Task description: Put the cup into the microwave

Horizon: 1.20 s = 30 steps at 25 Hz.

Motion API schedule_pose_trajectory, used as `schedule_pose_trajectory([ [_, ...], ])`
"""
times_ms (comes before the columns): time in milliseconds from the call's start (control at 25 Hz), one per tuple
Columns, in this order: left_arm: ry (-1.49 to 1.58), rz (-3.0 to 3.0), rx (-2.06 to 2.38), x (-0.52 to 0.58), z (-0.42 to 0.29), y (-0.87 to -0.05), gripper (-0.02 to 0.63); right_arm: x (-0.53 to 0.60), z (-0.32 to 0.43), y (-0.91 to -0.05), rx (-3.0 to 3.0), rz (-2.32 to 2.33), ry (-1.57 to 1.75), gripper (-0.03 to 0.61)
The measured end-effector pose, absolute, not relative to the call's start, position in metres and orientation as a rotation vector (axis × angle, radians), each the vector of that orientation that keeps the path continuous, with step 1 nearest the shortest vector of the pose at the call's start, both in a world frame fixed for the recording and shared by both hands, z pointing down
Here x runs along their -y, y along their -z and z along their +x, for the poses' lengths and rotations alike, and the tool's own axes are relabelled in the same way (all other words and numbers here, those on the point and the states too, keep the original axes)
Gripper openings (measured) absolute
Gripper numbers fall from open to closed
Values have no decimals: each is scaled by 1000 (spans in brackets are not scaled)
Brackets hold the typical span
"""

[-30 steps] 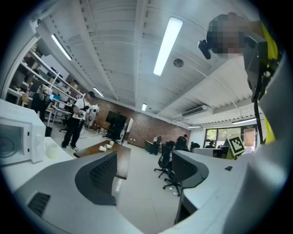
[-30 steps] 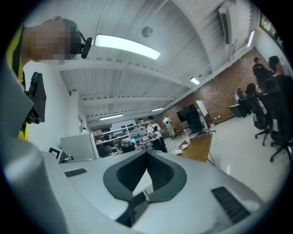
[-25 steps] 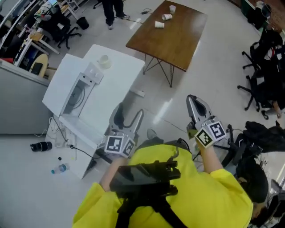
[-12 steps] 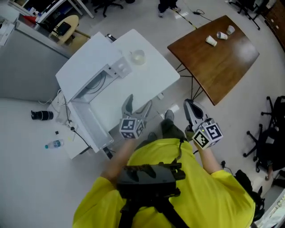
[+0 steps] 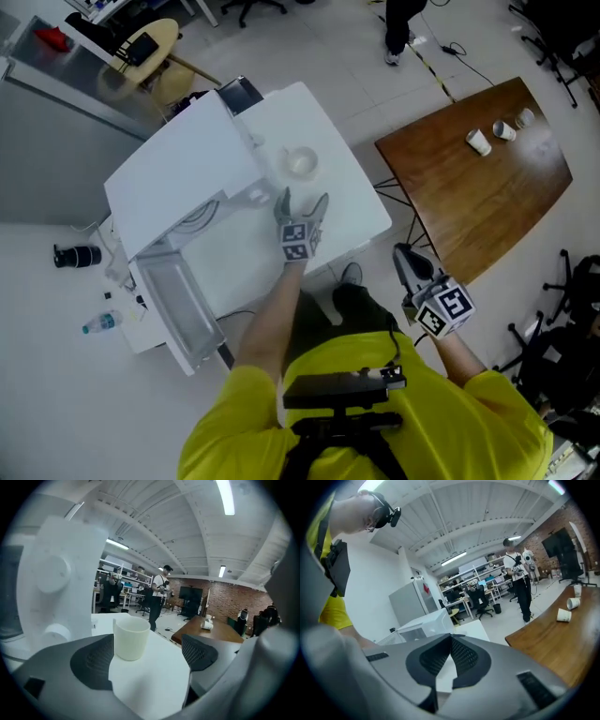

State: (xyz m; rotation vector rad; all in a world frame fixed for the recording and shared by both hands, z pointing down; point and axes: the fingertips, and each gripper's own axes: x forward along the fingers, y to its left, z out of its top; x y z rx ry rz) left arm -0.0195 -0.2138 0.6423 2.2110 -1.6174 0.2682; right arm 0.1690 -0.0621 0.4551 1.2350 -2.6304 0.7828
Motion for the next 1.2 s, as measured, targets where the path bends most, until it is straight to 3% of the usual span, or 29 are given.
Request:
schedule_pose_trajectory([
  [280, -250, 2195, 1715, 297, -18, -696, 436, 80, 154, -518, 2544, 1177, -950, 6],
  [480, -247, 2166, 1815, 335, -22, -698, 509, 91, 157, -534, 2531, 1159, -985, 5],
  [560, -268, 2195, 1813, 341, -19, -696, 468, 95, 159, -537, 2516, 1171, -988, 5],
  [680, -280, 2204, 1808, 342, -17, -693, 460, 103, 161, -538, 2512, 1192, -982, 6],
  [1000, -236, 2181, 1662, 187, 12, -672, 457, 107, 147, -532, 2537, 1122, -957, 5],
  [1200, -188, 2045, 1825, 100, -74, -652, 459, 100, 95, -537, 2575, 950, -942, 5],
])
